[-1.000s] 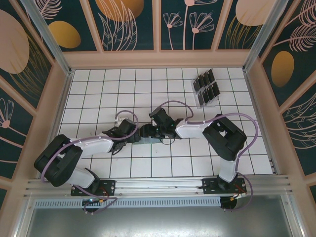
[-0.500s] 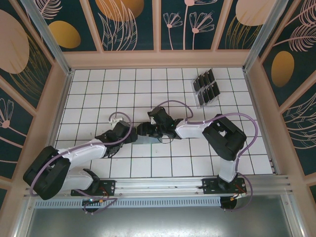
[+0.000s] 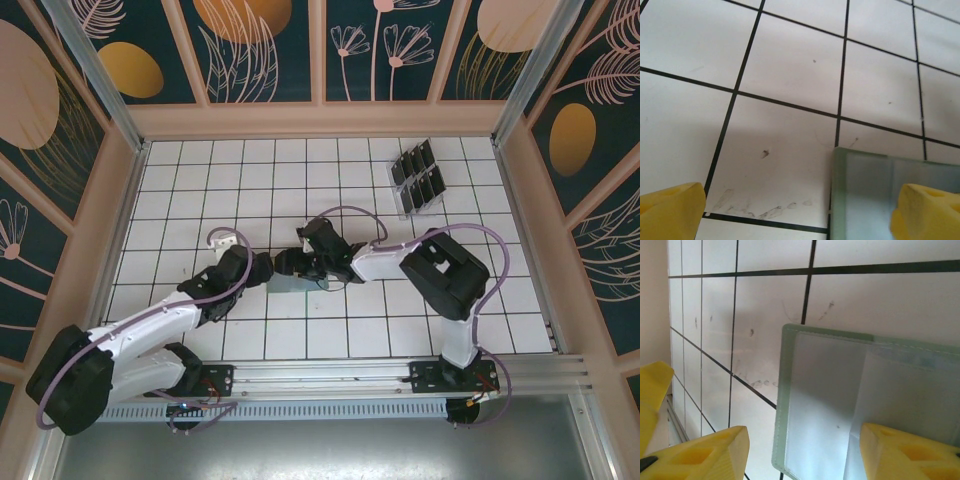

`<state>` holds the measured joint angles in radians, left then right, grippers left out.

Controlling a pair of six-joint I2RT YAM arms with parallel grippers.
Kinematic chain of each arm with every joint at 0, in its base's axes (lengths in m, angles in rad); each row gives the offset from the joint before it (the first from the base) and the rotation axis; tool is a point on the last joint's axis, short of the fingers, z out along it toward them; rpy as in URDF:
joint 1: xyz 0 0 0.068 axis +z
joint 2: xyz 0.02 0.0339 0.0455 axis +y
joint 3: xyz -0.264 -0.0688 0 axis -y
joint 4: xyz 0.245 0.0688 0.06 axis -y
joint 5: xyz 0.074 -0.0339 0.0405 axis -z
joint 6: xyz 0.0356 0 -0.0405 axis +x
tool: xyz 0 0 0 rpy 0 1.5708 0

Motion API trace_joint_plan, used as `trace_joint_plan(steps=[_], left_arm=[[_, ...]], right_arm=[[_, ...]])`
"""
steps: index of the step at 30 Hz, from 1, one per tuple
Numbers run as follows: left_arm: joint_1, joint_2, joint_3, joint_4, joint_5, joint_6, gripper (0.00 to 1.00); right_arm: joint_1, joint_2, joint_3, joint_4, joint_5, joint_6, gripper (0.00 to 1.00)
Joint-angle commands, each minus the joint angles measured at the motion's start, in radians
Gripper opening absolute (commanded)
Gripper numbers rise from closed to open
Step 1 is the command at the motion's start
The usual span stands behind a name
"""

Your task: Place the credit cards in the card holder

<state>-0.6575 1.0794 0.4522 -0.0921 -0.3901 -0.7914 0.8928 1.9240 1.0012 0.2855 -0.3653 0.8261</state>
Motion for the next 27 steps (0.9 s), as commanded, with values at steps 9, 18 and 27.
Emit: trace_joint_plan(steps=[9,18,27], left_arm=[[-0.004,-0.016,0.003,0.032,0.008,-0.029,0.99],[-0.004,-0.035,-0.006,0.028,-0.004,-0.04,0.98],[-0.004,-0.036,-0.012,0.028,0.0,-0.042,0.99]], right_arm=[[0.032,0.037,0.109,-0.045,-0.047,-0.014,0.6],[0.03,-0.065,0.188,-0.167,0.011,-0.089,0.61],[-0.018,-0.186,0.073,-0.231,0.135,-0.103,0.64]])
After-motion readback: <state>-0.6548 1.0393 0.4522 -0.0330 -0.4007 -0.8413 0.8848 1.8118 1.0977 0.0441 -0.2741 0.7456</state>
